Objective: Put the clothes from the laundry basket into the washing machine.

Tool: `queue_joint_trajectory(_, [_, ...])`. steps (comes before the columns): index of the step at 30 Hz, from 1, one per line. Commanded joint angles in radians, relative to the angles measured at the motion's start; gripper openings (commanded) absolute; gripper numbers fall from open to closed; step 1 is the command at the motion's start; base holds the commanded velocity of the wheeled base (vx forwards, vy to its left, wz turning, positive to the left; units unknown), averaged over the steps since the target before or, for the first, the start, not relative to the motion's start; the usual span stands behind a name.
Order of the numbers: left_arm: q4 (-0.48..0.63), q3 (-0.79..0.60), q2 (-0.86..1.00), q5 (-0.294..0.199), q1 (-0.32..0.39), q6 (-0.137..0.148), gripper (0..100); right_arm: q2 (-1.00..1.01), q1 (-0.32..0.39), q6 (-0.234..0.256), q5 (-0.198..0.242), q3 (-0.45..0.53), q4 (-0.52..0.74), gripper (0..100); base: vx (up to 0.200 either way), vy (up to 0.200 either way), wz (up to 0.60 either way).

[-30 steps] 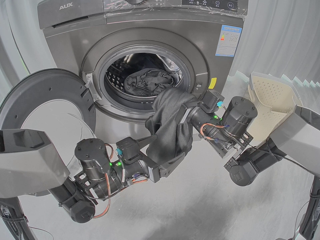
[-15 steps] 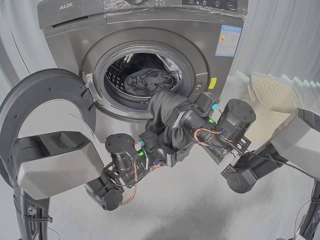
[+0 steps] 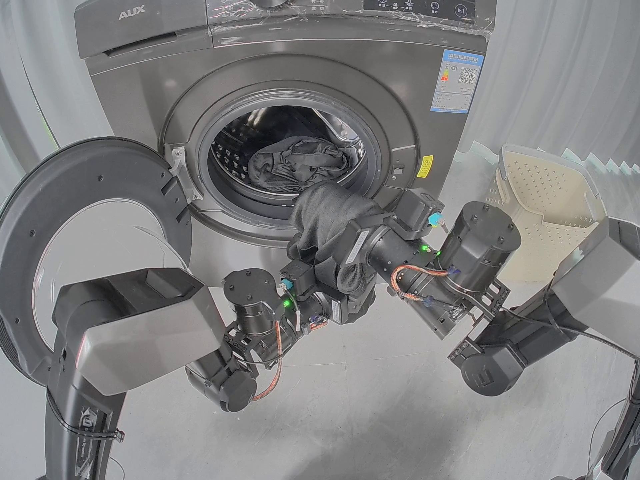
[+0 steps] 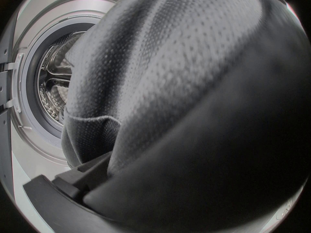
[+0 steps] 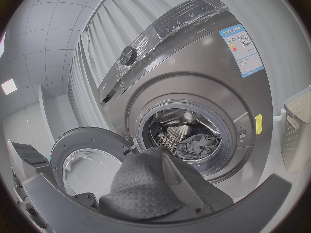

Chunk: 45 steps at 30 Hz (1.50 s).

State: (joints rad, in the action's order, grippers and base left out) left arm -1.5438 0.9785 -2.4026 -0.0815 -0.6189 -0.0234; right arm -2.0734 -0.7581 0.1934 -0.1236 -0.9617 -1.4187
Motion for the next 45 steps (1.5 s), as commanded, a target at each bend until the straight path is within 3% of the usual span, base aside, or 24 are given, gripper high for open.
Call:
queue_joint_trajectory(1, [-0.002,0.000,-0.007,0.002,0.001,-0.001,0,0.004,-0.006,0.001,-0.001,0.004,-0.002,0,0.000,0.000,0.00])
queue_joint_trajectory(13, [-0.002,-0.035,0.091,0.037,0.002,-0.015,0,0.052,0.028,0.012,-0.018,0.015,-0.005,0,0.000,0.000,0.00])
queue_joint_trajectory(29, [-0.002,-0.139,0.286,0.042,0.004,-0.033,0,0.061,0.049,0.000,-0.016,0.169,-0.006,0,0.000,0.000,0.00])
queue_joint_trajectory(45, [-0.007,-0.179,0.335,0.068,0.010,-0.055,0,0.019,0.029,-0.005,0.012,0.170,-0.022,0,0.000,0.000,0.00])
